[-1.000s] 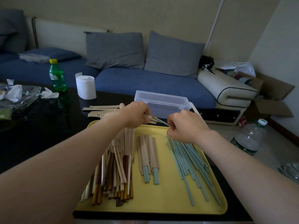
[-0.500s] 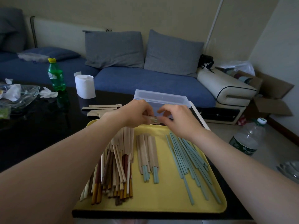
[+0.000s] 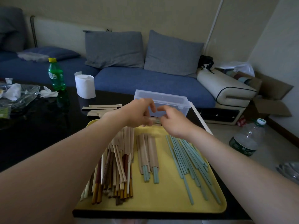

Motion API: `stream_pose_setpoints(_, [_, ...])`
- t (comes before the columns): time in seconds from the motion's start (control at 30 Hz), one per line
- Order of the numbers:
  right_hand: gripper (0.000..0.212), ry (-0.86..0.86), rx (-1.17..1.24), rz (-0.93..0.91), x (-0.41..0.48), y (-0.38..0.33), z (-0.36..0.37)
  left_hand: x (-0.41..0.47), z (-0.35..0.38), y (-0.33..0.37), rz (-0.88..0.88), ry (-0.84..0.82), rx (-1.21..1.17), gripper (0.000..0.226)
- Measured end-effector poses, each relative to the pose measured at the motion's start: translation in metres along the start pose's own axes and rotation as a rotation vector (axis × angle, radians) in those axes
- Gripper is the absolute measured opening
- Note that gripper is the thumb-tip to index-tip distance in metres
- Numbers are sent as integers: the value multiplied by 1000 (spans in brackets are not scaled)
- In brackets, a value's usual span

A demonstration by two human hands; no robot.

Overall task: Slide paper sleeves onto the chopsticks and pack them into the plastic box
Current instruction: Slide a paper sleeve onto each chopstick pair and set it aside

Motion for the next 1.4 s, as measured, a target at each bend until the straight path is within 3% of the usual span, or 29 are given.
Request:
stream_pose_setpoints(0.1, [16,-45,-69,-90,-5,-6,2,1,4,0,4,-57,41,51])
stream_pose_setpoints(0.2, [16,-72,-132,-93,-8,-11,1,2,5,2,0,-60,65,59])
stream_pose_setpoints(0.3, [15,-87,-212,38,-3,-7,3,2,3,-3,-46,12,204,62])
stream_pose_setpoints(0.4, [11,-268,-182,250,-3,-6,9,1,-6,-17,-154,169,268,52])
stream_pose_setpoints(0.5, [22,-544,-34,415,-12,-12,16,-5,-21,-32,-286,325,228,42])
stream_pose_setpoints(0.63, [26,-688,-111,497,-15,-18,30,-15,-26,-53,-458,262,245,29])
stream_pose_setpoints(0.77, [23,-534,-253,466,-4,-27,31,-18,-23,-68,-520,163,295,32])
stream_pose_setpoints(0.97, [11,-187,-428,254,15,-38,31,-2,-19,-77,-505,34,429,43])
stream_pose_setpoints(1.23, [23,-77,-515,157,36,-37,42,13,-17,-91,-516,-9,536,31])
stream_pose_setpoints(1.4, [16,-62,-518,143,39,-35,42,12,-23,-101,-546,130,485,36])
Point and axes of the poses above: each hand's wrist, its own x-axis towards the middle knuckle, its own z-axis out of the palm, y = z × x, the point moved 3 cm from there along x, towards the middle knuckle, and after that the axes turned 5 degrees about -y, right-handed, at the moved point
